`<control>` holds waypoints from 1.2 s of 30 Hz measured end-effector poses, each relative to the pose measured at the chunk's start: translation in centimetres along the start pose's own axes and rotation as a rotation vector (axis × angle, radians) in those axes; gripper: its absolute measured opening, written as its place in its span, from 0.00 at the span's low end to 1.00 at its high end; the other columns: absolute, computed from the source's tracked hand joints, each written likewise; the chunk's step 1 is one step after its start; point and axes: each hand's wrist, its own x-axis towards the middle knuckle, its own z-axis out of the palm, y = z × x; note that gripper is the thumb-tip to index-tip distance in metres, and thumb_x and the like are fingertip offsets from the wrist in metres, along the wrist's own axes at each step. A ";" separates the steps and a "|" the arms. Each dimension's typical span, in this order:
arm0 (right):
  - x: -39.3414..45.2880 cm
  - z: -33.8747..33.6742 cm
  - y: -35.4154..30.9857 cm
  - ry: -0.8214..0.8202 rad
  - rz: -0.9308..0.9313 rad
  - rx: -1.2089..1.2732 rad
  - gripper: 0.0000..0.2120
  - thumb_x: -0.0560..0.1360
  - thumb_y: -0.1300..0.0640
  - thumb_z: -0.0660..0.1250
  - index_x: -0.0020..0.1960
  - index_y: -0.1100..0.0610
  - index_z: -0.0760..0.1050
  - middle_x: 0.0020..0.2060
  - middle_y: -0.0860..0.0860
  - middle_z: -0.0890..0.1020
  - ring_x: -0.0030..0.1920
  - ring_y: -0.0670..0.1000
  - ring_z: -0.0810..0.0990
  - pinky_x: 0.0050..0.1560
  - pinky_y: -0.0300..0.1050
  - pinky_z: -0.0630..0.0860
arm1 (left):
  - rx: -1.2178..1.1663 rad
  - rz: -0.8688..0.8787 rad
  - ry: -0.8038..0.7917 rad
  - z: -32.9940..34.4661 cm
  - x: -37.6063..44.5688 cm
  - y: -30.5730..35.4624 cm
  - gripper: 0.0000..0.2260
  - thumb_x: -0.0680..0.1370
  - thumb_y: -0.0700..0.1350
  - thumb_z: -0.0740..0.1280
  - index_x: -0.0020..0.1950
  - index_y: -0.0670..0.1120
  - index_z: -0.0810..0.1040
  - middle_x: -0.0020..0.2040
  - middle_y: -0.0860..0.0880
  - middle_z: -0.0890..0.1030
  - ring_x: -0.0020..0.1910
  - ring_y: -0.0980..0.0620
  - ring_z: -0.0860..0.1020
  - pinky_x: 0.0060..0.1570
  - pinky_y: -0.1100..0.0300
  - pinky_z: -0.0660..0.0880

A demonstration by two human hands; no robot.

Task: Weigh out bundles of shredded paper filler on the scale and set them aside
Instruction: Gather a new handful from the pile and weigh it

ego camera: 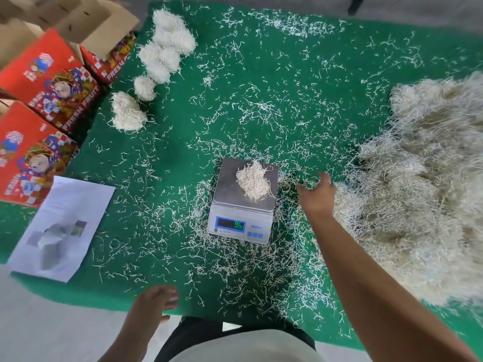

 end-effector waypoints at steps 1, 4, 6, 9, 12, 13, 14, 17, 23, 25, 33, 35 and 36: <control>0.5 -0.9 1.4 0.025 0.033 -0.077 0.35 0.79 0.56 0.75 0.80 0.51 0.61 0.71 0.60 0.69 0.49 0.54 0.76 0.47 0.43 0.78 | 0.002 0.001 -0.003 0.0 -0.1 0.0 0.08 0.83 0.36 0.64 0.52 0.41 0.82 0.45 0.45 0.87 0.50 0.41 0.83 0.52 0.47 0.75; 1.4 -4.1 6.0 -0.059 0.130 -0.351 0.20 0.82 0.54 0.68 0.72 0.56 0.75 0.67 0.62 0.77 0.57 0.63 0.81 0.58 0.54 0.82 | 0.017 0.006 -0.005 -0.1 -0.6 0.1 0.07 0.83 0.37 0.64 0.52 0.41 0.82 0.46 0.44 0.87 0.51 0.41 0.83 0.52 0.48 0.75; 1.2 -5.6 8.9 -0.053 0.117 -0.371 0.14 0.84 0.53 0.65 0.63 0.58 0.83 0.60 0.58 0.85 0.55 0.60 0.84 0.54 0.52 0.80 | 0.031 0.012 -0.012 -0.1 -1.0 0.1 0.07 0.84 0.36 0.64 0.52 0.40 0.82 0.48 0.42 0.86 0.51 0.41 0.83 0.52 0.48 0.75; -0.2 -7.6 11.3 0.009 0.040 -0.206 0.09 0.84 0.57 0.66 0.52 0.59 0.83 0.47 0.55 0.87 0.39 0.57 0.84 0.39 0.47 0.82 | 0.050 0.027 -0.022 0.4 -1.7 0.6 0.07 0.84 0.35 0.63 0.53 0.39 0.81 0.50 0.40 0.85 0.50 0.41 0.82 0.51 0.49 0.74; -2.0 -10.0 12.0 0.014 0.035 0.006 0.06 0.83 0.56 0.69 0.49 0.59 0.80 0.39 0.56 0.84 0.35 0.54 0.82 0.32 0.41 0.76 | 0.102 0.069 -0.046 1.8 -3.0 2.0 0.07 0.84 0.36 0.63 0.54 0.39 0.81 0.50 0.40 0.86 0.49 0.42 0.83 0.49 0.52 0.74; -2.8 -10.9 11.9 0.015 0.029 0.051 0.06 0.83 0.55 0.70 0.51 0.58 0.80 0.41 0.55 0.85 0.36 0.54 0.83 0.32 0.40 0.75 | 0.132 0.094 -0.070 2.5 -3.6 2.7 0.07 0.84 0.37 0.63 0.55 0.40 0.81 0.50 0.41 0.86 0.49 0.42 0.83 0.49 0.52 0.74; -3.5 -11.7 11.8 0.003 0.008 0.074 0.06 0.83 0.54 0.70 0.51 0.57 0.80 0.42 0.54 0.85 0.39 0.55 0.85 0.33 0.40 0.76 | 0.174 0.128 -0.103 3.5 -4.4 3.5 0.07 0.84 0.39 0.64 0.55 0.42 0.82 0.49 0.43 0.87 0.50 0.43 0.84 0.50 0.51 0.75; -5.9 -13.2 10.9 -0.123 -0.074 0.074 0.07 0.83 0.52 0.69 0.51 0.55 0.80 0.44 0.52 0.85 0.43 0.53 0.86 0.49 0.49 0.80 | 0.306 0.223 -0.234 7.2 -7.2 6.5 0.06 0.83 0.49 0.67 0.57 0.50 0.82 0.49 0.55 0.88 0.50 0.52 0.86 0.54 0.49 0.80; -12.0 -14.5 9.4 -0.324 -0.196 0.110 0.09 0.83 0.52 0.69 0.45 0.53 0.78 0.40 0.46 0.83 0.40 0.45 0.81 0.46 0.47 0.78 | 0.156 0.163 -0.579 18.6 -11.6 12.4 0.12 0.81 0.56 0.68 0.62 0.54 0.76 0.62 0.49 0.83 0.59 0.47 0.84 0.59 0.42 0.81; -14.3 -14.3 9.7 -0.398 -0.235 0.136 0.09 0.83 0.53 0.69 0.44 0.50 0.78 0.37 0.43 0.84 0.36 0.42 0.81 0.42 0.46 0.77 | 0.050 0.085 -0.648 22.4 -12.6 13.1 0.16 0.80 0.55 0.70 0.65 0.51 0.77 0.64 0.48 0.79 0.63 0.43 0.80 0.56 0.39 0.82; -18.2 -13.4 14.4 -0.532 -0.109 0.367 0.07 0.84 0.57 0.68 0.50 0.56 0.82 0.43 0.52 0.86 0.41 0.51 0.84 0.51 0.50 0.80 | 0.382 0.193 -0.215 28.2 -14.4 10.8 0.14 0.80 0.35 0.69 0.63 0.47 0.79 0.54 0.43 0.81 0.48 0.49 0.82 0.43 0.62 0.81; -17.7 -13.8 15.2 -0.522 0.194 0.565 0.14 0.86 0.48 0.64 0.50 0.59 0.79 0.45 0.56 0.85 0.42 0.51 0.83 0.48 0.49 0.81 | 0.410 0.170 -0.203 28.1 -13.8 9.5 0.20 0.76 0.31 0.71 0.66 0.44 0.77 0.57 0.44 0.79 0.51 0.50 0.80 0.49 0.58 0.81; -17.3 -13.9 15.5 -0.550 0.338 0.625 0.19 0.86 0.43 0.62 0.51 0.59 0.78 0.48 0.58 0.85 0.45 0.53 0.84 0.49 0.50 0.83 | 0.363 0.166 -0.156 28.4 -13.3 9.0 0.25 0.75 0.29 0.71 0.71 0.43 0.73 0.62 0.44 0.76 0.54 0.51 0.77 0.48 0.59 0.80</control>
